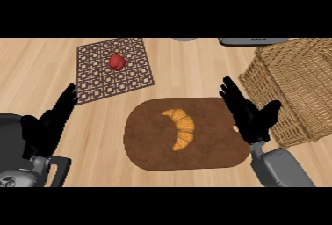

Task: Pick the croissant from the cutting board and place it in the basket

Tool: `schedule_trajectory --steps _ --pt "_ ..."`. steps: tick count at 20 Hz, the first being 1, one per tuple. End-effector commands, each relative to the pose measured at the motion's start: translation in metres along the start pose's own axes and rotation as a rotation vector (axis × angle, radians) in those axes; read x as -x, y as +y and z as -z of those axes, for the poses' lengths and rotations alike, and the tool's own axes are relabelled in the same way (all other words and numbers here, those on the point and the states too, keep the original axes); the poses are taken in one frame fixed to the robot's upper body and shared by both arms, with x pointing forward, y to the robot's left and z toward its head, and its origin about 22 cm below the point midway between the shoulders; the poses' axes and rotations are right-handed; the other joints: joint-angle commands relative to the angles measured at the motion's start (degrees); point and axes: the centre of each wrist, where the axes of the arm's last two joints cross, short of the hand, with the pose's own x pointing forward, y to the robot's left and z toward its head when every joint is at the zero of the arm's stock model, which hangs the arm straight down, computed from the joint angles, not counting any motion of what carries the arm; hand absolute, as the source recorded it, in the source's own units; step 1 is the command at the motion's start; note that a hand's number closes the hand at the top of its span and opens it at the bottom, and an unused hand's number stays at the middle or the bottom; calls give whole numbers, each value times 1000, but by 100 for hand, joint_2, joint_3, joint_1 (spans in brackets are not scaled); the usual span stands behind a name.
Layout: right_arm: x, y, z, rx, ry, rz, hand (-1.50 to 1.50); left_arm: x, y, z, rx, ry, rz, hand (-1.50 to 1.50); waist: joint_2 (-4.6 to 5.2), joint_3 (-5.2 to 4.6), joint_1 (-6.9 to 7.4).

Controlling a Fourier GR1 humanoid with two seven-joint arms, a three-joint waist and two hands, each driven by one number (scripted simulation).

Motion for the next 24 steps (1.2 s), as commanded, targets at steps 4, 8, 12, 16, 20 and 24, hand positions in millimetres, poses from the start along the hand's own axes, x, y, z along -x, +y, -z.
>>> schedule_trajectory --steps 4,8,12,16,20,24 --pt "-55 19 -14 93 -250 -110 150 -6 -18 -7 -96 -156 -122 0 -5 -47 64" --pt "-64 92 -26 -168 -498 -267 150 -21 -38 -2 -72 -203 -235 0 -7 -54 166" --pt "-25 166 -37 19 -431 -357 -150 -6 -46 -7 -77 -186 -232 0 14 -63 134" --pt "-16 161 -20 268 -320 -472 -150 -14 -38 -8 -97 -191 -231 0 -55 -82 9" --pt "-15 108 2 435 -179 -708 -150 2 -39 -21 -135 -164 -229 0 -156 -122 -193" --pt "-27 91 11 435 -3 -946 -150 0 -34 -19 -143 -166 -231 0 -192 -133 -271"
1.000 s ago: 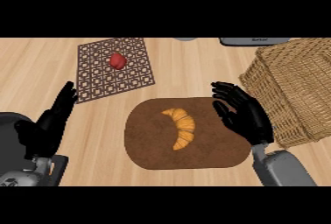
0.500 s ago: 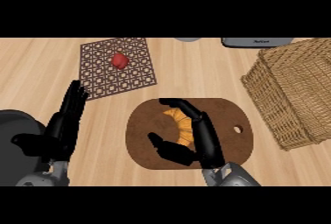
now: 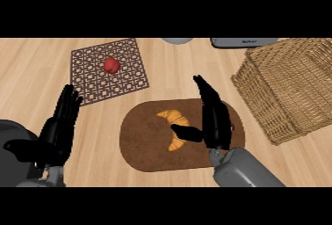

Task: Pick the croissant from the cutting board and place it in the basket

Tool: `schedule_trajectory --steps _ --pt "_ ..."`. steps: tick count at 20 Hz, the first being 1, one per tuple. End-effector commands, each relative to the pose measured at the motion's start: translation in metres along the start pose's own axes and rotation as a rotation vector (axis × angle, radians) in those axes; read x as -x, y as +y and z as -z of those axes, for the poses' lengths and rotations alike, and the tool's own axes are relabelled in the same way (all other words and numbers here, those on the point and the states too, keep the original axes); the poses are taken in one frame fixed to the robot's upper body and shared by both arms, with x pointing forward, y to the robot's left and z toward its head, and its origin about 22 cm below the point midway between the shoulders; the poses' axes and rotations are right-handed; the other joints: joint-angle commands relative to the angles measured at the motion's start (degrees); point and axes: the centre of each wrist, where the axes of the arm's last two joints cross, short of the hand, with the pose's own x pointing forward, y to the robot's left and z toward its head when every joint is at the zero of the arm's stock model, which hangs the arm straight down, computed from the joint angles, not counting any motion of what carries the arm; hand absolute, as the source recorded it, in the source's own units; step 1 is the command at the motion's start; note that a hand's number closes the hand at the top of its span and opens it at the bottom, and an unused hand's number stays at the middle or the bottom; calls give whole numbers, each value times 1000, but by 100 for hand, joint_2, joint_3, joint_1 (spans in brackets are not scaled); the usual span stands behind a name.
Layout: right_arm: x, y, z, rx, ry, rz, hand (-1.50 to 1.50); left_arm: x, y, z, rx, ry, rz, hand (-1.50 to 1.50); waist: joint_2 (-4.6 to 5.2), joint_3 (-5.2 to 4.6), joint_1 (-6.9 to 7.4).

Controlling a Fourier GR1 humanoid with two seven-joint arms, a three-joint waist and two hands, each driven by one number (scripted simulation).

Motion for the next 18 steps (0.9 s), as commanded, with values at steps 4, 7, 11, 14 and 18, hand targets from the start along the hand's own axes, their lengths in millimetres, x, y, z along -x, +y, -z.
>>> schedule_trajectory --steps 4,7,11,14,18 --pt "-28 -22 21 -122 188 -396 -150 3 -4 -5 -8 -6 0 0 -31 2 13" --pt "-81 -27 8 -231 198 -407 -150 1 0 2 -8 -2 -4 0 12 25 -1" --pt "-140 -37 -6 -301 240 -419 -150 5 -11 -7 29 -7 -15 0 67 53 153" --pt "-158 -56 -3 -317 270 -435 -150 -1 -5 -3 17 -29 -20 0 97 62 168" --pt "-152 -53 13 -292 331 -506 -150 1 -11 -8 10 -12 -15 0 94 61 150"
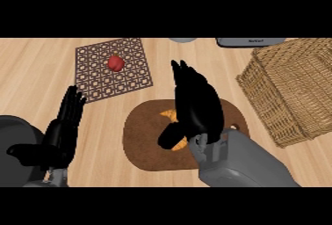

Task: Pick the croissant from the cutting board and place it in the basket

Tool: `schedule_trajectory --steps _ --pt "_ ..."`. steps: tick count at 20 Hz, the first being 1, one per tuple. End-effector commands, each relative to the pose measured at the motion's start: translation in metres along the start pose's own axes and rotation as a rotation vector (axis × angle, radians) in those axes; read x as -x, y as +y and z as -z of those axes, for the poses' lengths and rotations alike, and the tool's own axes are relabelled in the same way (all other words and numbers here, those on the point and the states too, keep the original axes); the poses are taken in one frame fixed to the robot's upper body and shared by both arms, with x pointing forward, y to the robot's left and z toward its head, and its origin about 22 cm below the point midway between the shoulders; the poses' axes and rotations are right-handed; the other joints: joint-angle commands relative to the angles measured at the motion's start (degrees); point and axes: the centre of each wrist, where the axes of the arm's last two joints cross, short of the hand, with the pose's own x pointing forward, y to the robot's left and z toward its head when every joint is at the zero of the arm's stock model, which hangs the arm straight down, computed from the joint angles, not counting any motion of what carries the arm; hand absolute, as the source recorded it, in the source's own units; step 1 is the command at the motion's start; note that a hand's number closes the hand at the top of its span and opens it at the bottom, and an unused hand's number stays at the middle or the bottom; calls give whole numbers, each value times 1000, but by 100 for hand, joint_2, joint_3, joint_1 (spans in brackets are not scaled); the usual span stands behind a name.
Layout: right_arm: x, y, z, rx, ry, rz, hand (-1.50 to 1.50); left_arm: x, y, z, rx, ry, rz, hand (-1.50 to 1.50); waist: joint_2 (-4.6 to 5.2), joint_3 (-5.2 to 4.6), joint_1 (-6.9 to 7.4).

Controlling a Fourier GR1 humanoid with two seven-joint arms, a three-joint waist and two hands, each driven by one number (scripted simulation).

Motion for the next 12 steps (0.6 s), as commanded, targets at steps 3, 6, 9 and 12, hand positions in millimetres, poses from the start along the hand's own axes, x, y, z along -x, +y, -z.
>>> schedule_trajectory --steps 3,6,9,12 --pt "-11 1 9 -57 276 -180 -150 0 -1 -6 14 -8 6 0 30 5 42" --pt "-17 11 5 -57 279 -171 -150 -2 7 -5 4 -4 10 0 29 10 41" --pt "-6 12 2 -49 300 -156 -150 0 1 -8 10 -8 9 0 55 20 34" --pt "-10 24 -2 -54 303 -138 -150 10 9 -10 25 -19 -18 0 87 17 117"
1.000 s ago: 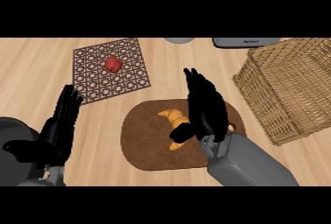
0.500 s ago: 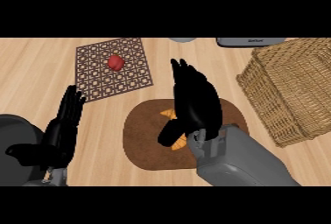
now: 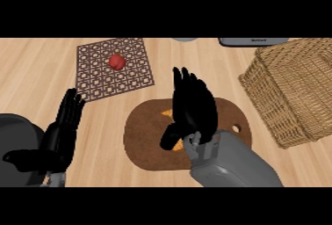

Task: Pick the croissant from the cutting board and place it in the basket

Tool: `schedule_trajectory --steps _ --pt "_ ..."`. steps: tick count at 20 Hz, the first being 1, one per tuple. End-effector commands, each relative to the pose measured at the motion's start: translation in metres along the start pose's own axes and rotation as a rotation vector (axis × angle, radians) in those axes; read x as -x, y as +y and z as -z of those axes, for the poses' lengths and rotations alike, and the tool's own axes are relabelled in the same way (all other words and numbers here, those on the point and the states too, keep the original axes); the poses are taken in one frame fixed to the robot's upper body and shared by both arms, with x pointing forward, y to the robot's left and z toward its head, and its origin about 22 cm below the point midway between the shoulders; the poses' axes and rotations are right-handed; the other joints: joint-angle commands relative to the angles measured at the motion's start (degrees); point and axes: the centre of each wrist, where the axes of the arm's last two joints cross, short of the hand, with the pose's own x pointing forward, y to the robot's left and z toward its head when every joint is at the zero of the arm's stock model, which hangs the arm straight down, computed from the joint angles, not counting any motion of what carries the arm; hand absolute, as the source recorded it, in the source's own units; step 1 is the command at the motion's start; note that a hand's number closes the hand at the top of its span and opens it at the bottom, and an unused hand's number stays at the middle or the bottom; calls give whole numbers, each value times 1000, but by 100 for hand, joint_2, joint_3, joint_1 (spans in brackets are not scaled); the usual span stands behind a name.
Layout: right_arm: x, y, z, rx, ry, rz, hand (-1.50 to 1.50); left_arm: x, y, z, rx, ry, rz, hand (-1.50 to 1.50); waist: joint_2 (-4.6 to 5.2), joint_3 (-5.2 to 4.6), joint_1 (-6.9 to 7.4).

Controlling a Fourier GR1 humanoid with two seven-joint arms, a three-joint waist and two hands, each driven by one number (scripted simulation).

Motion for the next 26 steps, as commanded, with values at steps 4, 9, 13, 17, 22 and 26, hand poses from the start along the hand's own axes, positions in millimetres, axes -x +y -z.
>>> schedule_trajectory --steps 4,9,13,17,22,26 --pt "5 6 -2 -15 213 -32 -150 3 -9 2 10 -12 -1 0 52 10 62" --pt "2 11 -17 -11 202 -34 -150 2 8 1 14 -6 -5 0 50 7 114" --pt "5 33 -23 15 202 -80 -150 -10 -10 8 17 -4 -7 0 46 10 96" --pt "16 32 2 35 221 -63 -150 -1 -1 -1 20 -14 -3 0 59 11 127" --pt "21 46 -5 14 235 -58 -150 -9 -2 3 25 -20 -9 0 56 12 132" --pt "16 62 -14 29 237 -71 -150 -12 -8 21 17 -15 -9 0 59 11 117"
